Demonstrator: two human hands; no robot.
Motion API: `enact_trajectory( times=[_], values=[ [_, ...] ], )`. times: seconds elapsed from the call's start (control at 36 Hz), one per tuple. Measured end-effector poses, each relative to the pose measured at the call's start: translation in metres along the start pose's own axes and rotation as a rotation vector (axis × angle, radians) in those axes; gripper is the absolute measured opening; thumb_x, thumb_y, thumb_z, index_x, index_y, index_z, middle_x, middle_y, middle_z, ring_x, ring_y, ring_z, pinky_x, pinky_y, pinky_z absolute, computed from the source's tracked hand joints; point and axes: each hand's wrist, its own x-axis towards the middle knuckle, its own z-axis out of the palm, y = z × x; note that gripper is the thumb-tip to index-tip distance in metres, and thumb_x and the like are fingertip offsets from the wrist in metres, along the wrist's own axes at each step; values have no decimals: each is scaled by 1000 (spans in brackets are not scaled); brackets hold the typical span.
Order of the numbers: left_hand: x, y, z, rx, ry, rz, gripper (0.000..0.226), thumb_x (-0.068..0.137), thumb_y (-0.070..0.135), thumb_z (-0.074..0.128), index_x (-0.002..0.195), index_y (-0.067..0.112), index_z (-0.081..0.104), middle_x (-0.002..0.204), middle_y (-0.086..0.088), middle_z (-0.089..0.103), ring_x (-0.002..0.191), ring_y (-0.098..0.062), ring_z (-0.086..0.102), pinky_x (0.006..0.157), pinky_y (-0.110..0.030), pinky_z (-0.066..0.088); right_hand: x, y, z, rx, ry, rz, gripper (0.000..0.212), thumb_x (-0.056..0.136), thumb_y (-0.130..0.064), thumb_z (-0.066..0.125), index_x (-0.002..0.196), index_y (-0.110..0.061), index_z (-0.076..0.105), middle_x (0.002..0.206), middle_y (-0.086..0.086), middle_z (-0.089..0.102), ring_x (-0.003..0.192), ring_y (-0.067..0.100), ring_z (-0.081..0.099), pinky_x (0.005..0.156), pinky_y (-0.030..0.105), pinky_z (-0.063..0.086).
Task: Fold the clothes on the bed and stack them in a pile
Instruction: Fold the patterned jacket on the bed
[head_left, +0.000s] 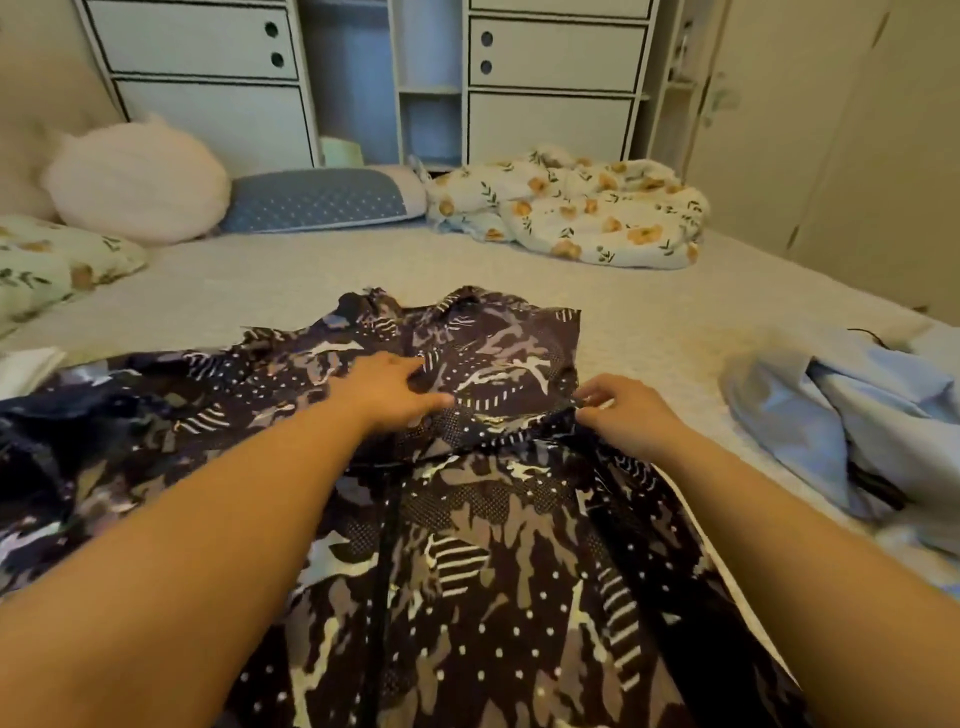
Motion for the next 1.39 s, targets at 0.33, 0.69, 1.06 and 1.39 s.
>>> enact_trajectory(
  times=[0.33, 0.69, 1.06, 1.39],
  values=[
    [28, 31, 24, -42, 445, 298, 17, 95, 42, 49, 84, 32, 42, 91, 8, 50, 78, -15, 58, 64, -30, 53, 42, -20, 23, -533, 186, -101, 31, 84, -9, 59, 114, -12, 55, 110, 13, 59, 95, 33, 58, 67, 32, 40],
    [17, -32, 75, 108, 243, -143, 56, 97, 34, 36, 150, 34, 19, 160, -2, 9, 147, -23, 2, 117, -49, -5, 31, -18, 112, -496, -301, -228, 68, 92, -68, 21, 152, -37, 8, 159, -13, -4, 146, 14, -9, 116, 48, -4],
    [-156, 39, 96, 21, -93, 267, 65, 91, 69, 17, 148, 45, -3, 156, 21, -13, 144, -6, -18, 111, -45, -17, -121, -30, 72, -209, -402, -16, 94, 77, -55, 60, 153, -23, 13, 160, -1, 4, 147, 17, 4, 117, 31, 8],
    [-303, 99, 96, -46, -226, 470, 47, 101, 49, 21, 147, 40, 26, 159, 15, 7, 146, -12, -7, 115, -52, -10, -256, -75, 23, -454, 33, 162, 23, 89, -19, 51, 109, -13, 61, 105, 8, 63, 89, 25, 61, 64, 26, 40]
  ],
)
